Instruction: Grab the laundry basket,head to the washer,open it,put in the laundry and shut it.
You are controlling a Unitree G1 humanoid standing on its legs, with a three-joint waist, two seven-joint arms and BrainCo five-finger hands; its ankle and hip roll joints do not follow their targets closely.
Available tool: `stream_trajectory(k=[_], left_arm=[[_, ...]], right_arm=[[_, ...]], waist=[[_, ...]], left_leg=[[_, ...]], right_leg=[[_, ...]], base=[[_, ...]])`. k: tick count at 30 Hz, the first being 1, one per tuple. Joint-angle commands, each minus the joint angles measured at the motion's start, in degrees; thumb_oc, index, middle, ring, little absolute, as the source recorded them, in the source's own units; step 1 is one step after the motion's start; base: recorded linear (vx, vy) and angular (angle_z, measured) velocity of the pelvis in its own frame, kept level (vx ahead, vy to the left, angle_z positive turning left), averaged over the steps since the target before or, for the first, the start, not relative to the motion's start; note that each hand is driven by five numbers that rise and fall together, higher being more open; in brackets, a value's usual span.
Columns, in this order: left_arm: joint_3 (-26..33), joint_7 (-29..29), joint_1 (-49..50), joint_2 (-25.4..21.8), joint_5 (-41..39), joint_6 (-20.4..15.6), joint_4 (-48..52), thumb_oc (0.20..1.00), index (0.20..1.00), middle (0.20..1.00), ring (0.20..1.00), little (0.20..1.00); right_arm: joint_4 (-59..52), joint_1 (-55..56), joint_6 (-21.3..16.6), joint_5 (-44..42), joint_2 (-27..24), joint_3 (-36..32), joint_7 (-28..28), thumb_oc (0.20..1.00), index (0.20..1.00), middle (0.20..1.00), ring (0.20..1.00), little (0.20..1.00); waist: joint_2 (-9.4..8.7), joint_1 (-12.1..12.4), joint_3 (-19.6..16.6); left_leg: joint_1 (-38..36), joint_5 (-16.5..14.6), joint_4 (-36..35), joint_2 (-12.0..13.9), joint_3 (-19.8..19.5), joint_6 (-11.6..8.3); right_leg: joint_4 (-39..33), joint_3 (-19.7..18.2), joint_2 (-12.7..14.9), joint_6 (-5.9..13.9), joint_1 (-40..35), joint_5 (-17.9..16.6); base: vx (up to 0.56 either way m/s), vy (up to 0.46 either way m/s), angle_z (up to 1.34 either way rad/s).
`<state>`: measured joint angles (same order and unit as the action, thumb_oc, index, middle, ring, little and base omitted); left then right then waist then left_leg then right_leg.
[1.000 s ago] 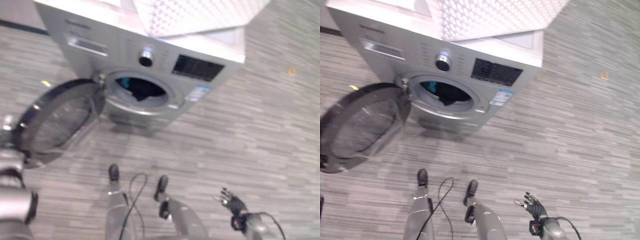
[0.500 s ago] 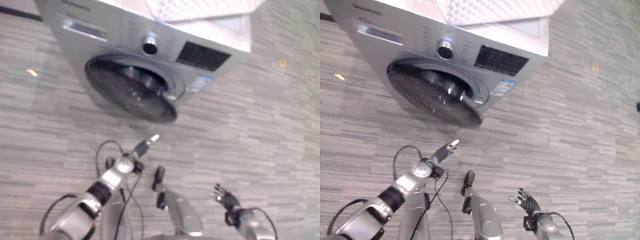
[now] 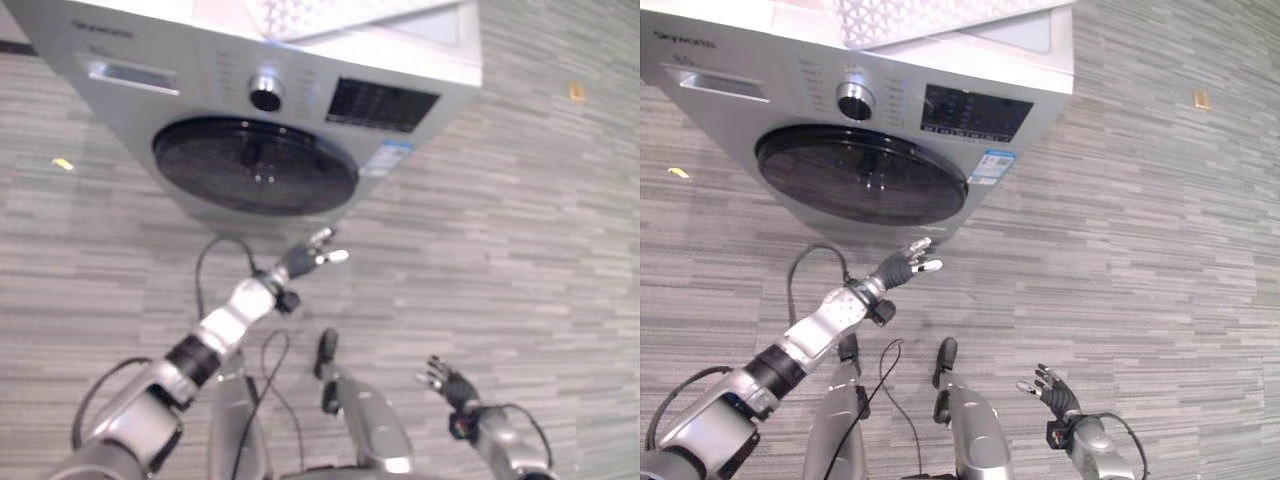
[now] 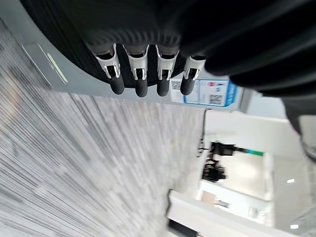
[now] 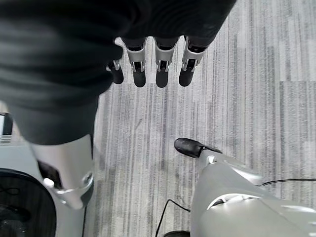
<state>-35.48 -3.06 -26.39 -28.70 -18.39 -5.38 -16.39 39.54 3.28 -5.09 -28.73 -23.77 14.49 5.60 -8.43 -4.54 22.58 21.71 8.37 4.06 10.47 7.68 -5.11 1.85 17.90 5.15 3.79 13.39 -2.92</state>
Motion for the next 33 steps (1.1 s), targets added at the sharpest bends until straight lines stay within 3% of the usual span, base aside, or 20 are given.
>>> stream_trajectory(k=[1,8,14,17,23,29,33], left_arm=[[2.44,-1.65,3.83,-0.81,-1.66,-6.66,3.08,1.0,1.0,1.0,1.0,1.0],[12.37,-1.83,19.63,-2.22,-5.63,-9.35,1.02,1.0,1.0,1.0,1.0,1.0],[21.86,-3.66,31.93,-0.32,-8.27,-9.74,-9.53,1.0,1.0,1.0,1.0,1.0],[23.15,-4.44,33.77,0.32,-6.94,-9.2,-14.77,1.0,1.0,1.0,1.0,1.0],[30.72,-3.7,35.64,5.09,-2.39,-8.41,-35.6,1.0,1.0,1.0,1.0,1.0],[35.82,-0.1,33.29,9.76,0.15,-6.87,-50.59,1.0,1.0,1.0,1.0,1.0],[35.84,0.32,32.91,11.92,-0.44,-6.34,-52.35,1.0,1.0,1.0,1.0,1.0]], right_arm=[[-1.75,3.31,-2.51,0.29,-0.53,-1.21,0.33,1.0,1.0,1.0,1.0,1.0],[4.39,3.91,-3.66,1.39,2.3,-3.19,-0.22,1.0,1.0,1.0,1.0,1.0],[11.28,4.82,-3.62,2.1,4.28,-7.22,-0.3,1.0,1.0,1.0,1.0,1.0],[13.76,5.18,-3.07,3.98,4.27,-8.1,-0.45,1.0,1.0,1.0,1.0,1.0],[22.7,7.47,-1.88,8.48,5.65,-11.78,-1.28,1.0,1.0,1.0,1.0,1.0],[33.79,6.76,0.2,14.91,7.67,-11.26,-3.74,1.0,1.0,1.0,1.0,1.0],[36.19,5.84,1.23,17.2,8.92,-9.37,-4.2,1.0,1.0,1.0,1.0,1.0]], waist=[[0.23,0.84,-2.41],[2.28,2.93,-5.83],[5.33,4.47,-11.29],[6.38,4.66,-12.8],[8.69,5.49,-17.85],[8.75,6.22,-20.64],[8.51,6.62,-21.84]], left_leg=[[1.96,-5.68,5.63,2.46,-2.07,0.15],[-2.59,-5.27,3.67,2.24,-1.17,0.1],[-9.15,-3.46,-1.15,1.2,-0.04,0.44],[-11.39,-3.03,-2.8,0.66,0.13,0.48],[-16.52,-1.16,-7.44,-1.0,0.36,1.03],[-18.35,-0.98,-8.9,-1.83,-1.23,1.08],[-18.92,-1.23,-9.06,-2.16,-1.9,1.24]], right_leg=[[5.87,-2.0,3.75,2.84,1.27,3.82],[5.3,-2.57,3.75,2.82,-2.51,4.62],[2.81,-1.98,4.45,3.47,-7.61,4.64],[2.26,-1.64,4.69,3.64,-9.31,4.86],[-0.26,0.26,5.04,3.75,-14.43,4.9],[-1.03,1.69,4.73,3.26,-16.93,5.81],[-1.54,2.23,4.67,3.13,-18.03,5.78]], base=[[0.01,-0.008,-0.06],[0.03,-0.009,-0.05],[0.05,-0.01,-0.02],[0.04,0.001,0.06],[0.01,0.01,0.1],[-0.01,-0.016,0.1],[0.01,-0.022,0.12]])
